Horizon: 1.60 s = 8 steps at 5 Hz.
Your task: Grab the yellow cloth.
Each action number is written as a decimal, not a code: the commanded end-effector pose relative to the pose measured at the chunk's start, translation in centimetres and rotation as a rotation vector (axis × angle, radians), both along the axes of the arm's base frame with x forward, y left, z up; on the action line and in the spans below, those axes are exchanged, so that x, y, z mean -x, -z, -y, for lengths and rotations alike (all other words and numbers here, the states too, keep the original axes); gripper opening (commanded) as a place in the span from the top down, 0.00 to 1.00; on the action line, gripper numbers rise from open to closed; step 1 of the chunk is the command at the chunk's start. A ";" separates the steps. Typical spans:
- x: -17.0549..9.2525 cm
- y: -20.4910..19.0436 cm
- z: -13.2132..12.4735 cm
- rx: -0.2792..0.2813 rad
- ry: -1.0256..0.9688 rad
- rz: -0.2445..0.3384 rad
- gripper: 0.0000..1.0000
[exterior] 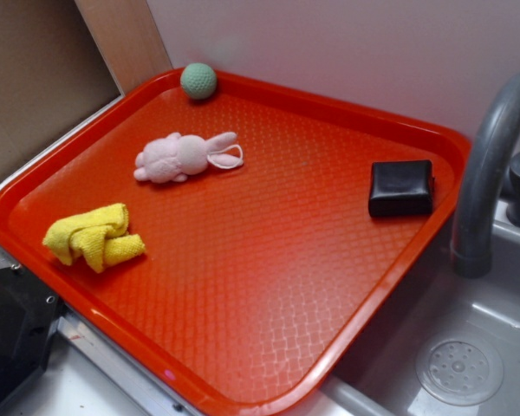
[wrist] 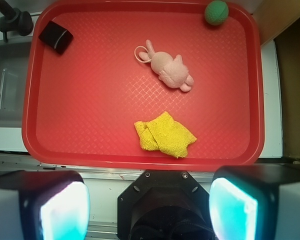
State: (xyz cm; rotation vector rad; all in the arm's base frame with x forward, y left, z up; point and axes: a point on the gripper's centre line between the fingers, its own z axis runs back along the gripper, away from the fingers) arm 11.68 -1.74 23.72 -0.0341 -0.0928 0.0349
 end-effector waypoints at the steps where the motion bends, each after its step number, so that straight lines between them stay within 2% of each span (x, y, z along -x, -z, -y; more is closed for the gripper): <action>1: 0.0 0.0 0.0 0.000 0.000 0.000 0.00; 2: -2.2 5.0 0.4 0.058 0.139 -0.034 0.00; 3: -1.2 8.8 -0.3 0.107 0.179 -0.031 0.00; 4: -0.6 13.1 -1.5 0.114 0.216 -0.024 0.00; 5: -1.0 17.0 -3.1 0.020 0.252 -0.124 0.00; 6: -2.3 19.7 -4.9 -0.076 0.263 -0.161 0.00; 7: -2.6 21.7 -5.5 -0.093 0.233 -0.224 0.27; 8: -1.3 19.5 -7.4 0.032 0.190 -0.119 1.00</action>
